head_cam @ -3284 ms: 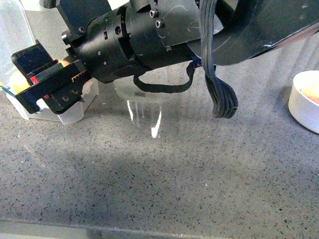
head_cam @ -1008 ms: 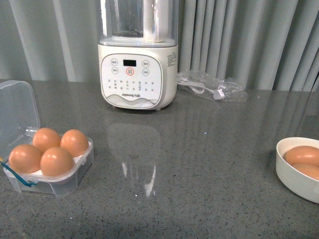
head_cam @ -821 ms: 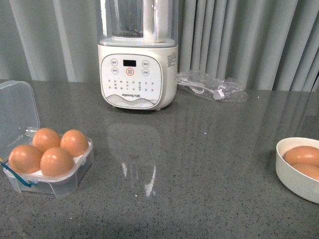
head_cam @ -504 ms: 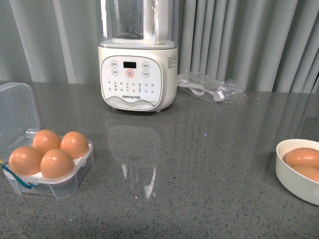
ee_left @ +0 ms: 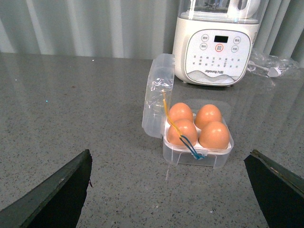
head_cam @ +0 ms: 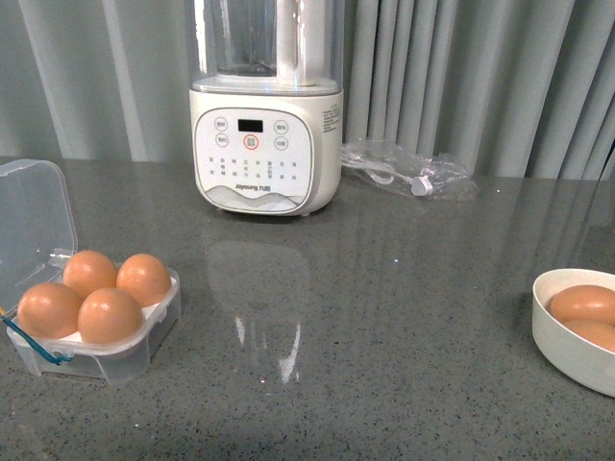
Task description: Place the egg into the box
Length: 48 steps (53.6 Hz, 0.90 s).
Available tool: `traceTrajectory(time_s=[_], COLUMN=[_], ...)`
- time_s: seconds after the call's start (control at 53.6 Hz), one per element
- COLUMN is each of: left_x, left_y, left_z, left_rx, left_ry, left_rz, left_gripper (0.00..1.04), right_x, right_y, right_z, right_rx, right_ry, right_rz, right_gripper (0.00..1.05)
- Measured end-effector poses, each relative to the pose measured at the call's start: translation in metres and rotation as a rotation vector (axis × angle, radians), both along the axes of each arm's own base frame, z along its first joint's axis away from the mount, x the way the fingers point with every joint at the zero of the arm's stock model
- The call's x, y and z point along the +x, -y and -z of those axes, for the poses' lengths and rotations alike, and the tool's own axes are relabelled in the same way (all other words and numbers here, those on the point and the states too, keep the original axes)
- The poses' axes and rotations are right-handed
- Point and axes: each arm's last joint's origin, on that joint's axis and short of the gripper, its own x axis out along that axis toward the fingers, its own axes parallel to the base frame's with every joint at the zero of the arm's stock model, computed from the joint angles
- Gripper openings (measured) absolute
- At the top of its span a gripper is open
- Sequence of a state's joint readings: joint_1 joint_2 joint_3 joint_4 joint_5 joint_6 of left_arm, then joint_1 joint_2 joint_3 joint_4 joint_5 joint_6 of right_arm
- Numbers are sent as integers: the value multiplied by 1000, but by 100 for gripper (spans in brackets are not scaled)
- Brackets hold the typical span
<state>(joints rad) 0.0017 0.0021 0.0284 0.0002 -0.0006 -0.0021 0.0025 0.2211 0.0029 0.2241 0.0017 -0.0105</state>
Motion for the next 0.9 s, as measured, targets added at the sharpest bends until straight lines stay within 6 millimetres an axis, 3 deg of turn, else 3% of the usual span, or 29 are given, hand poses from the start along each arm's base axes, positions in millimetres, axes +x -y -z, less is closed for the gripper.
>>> traceTrajectory(time_s=[0.578,0.746,0.896], left_x=[0,0,0], left_y=[0,0,0], left_z=[0,0,0], left_rx=[0,0,0], left_ry=[1,0,0], left_rz=[0,0,0], left_gripper=[98,98,98], right_x=[-14,-14,-14], right_y=[0,0,0], right_z=[3,3,3], right_rx=[-1,0,0], right_ry=[-7,-6,-6], right_rz=[-1,0,-1], right_gripper=[4,30,60])
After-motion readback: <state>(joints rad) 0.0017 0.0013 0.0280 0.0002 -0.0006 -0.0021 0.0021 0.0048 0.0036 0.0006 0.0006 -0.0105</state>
